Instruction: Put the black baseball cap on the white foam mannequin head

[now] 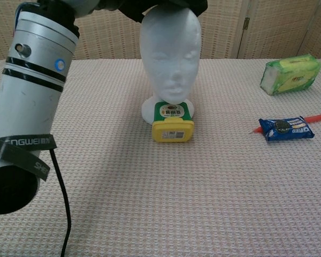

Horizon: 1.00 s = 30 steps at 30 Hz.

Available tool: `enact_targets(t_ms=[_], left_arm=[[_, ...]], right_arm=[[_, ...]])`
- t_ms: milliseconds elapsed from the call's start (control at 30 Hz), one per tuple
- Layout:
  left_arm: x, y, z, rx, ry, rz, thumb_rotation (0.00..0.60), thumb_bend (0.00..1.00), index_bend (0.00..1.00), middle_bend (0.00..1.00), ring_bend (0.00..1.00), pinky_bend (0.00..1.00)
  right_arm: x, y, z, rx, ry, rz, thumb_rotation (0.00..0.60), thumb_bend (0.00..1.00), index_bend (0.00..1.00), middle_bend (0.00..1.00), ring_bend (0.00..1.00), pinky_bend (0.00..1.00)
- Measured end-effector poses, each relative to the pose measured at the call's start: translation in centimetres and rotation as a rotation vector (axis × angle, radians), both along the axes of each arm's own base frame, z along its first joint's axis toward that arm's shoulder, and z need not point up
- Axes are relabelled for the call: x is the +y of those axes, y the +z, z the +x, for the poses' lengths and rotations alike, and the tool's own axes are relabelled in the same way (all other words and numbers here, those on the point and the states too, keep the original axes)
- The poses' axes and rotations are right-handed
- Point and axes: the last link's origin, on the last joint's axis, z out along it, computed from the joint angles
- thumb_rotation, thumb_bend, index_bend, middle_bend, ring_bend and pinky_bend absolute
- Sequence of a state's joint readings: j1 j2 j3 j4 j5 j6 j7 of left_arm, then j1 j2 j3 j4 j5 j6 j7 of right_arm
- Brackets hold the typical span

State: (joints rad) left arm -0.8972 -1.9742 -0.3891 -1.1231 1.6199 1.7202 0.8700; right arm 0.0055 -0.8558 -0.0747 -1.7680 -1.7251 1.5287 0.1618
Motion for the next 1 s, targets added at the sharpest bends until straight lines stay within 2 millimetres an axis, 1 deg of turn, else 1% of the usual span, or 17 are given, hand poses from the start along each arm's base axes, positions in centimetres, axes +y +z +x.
enact_targets(t_ms=[233,467,633,900,1000], left_arm=[[-1.6,-0.7,-0.2,0.006,0.005,0.009,0.600,0.46,0.64,0.65,0.49,0.61],[-3.5,-2.2,0.1,0.026,0.006,-0.003,0.600,0.46,0.64,0.65,0.49,0.61],[-4.2,-2.5,-0.4,0.024,0.014,-0.008,0.600,0.46,0.64,0.65,0.49,0.61],[-5.5,-2.9,-0.8,0.022,0.016,-0.016,0.600,0.46,0.64,0.65,0.49,0.61],[-6.1,-3.3,-0.9,0.027,0.021,-0.024,0.600,0.46,0.64,0.65,0.49,0.61]], right_arm=[[0.2,0.0,0.1,-0.007,0.014,0.019,0.600,0.25,0.00,0.00,0.00,0.00],[0.6,0.0,0.3,-0.009,0.035,0.029,0.600,0.24,0.00,0.00,0.00,0.00],[1.0,0.3,0.3,-0.014,0.043,0.018,0.600,0.24,0.00,0.00,0.00,0.00],[1.2,-0.1,0.5,-0.005,0.055,0.032,0.600,0.24,0.00,0.00,0.00,0.00],[1.3,-0.2,0.6,-0.005,0.058,0.038,0.600,0.24,0.00,0.00,0.00,0.00]])
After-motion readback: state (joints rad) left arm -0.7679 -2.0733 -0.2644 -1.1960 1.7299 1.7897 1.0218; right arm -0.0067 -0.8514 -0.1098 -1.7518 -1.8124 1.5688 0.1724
